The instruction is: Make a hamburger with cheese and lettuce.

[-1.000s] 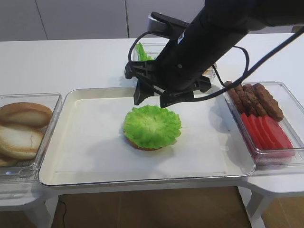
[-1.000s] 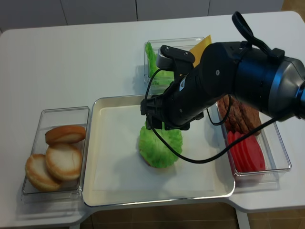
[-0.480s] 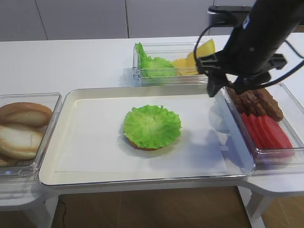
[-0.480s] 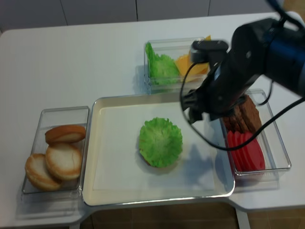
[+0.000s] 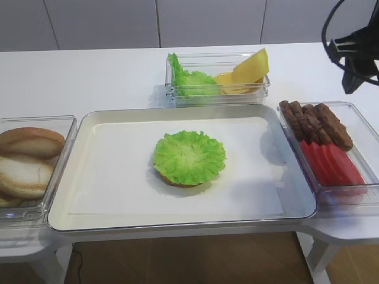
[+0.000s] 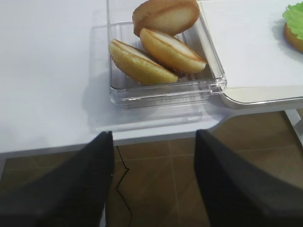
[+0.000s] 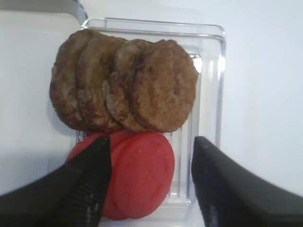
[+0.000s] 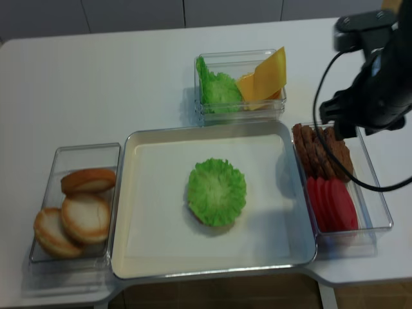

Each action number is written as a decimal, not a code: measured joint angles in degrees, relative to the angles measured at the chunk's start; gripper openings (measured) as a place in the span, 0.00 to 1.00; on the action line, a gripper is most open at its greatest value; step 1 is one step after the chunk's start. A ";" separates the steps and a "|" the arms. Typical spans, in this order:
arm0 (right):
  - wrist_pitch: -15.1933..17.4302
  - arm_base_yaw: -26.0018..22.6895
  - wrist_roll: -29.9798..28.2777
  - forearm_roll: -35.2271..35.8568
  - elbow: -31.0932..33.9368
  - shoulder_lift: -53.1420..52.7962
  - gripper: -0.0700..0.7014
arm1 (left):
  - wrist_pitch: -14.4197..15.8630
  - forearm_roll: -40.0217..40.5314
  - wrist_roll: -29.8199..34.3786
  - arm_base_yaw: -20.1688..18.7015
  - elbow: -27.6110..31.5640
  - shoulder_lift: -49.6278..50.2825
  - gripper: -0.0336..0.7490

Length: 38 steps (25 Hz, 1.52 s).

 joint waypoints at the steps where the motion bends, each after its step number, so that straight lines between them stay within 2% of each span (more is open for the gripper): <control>1: 0.61 -0.51 -0.12 0.00 0.00 -0.79 0.61 | 0.00 0.00 0.00 0.00 0.00 0.00 0.56; 7: 3.62 -1.44 -1.12 0.11 0.00 -6.36 0.61 | 0.00 0.00 0.00 0.00 0.00 0.00 0.56; 15: 9.85 -1.44 -1.27 0.23 0.00 -14.67 0.61 | 0.00 0.00 0.00 0.00 0.00 0.00 0.56; 26: 11.13 -1.44 -0.24 0.82 0.66 -29.53 0.60 | 0.00 0.00 0.00 0.00 0.00 0.00 0.56; 32: 11.44 -1.44 -0.02 1.53 7.10 -39.00 0.60 | 0.00 0.00 0.00 0.00 0.00 0.00 0.56; 38: 11.72 -1.44 0.08 2.86 16.94 -50.48 0.60 | 0.00 0.00 0.00 0.00 0.00 0.00 0.56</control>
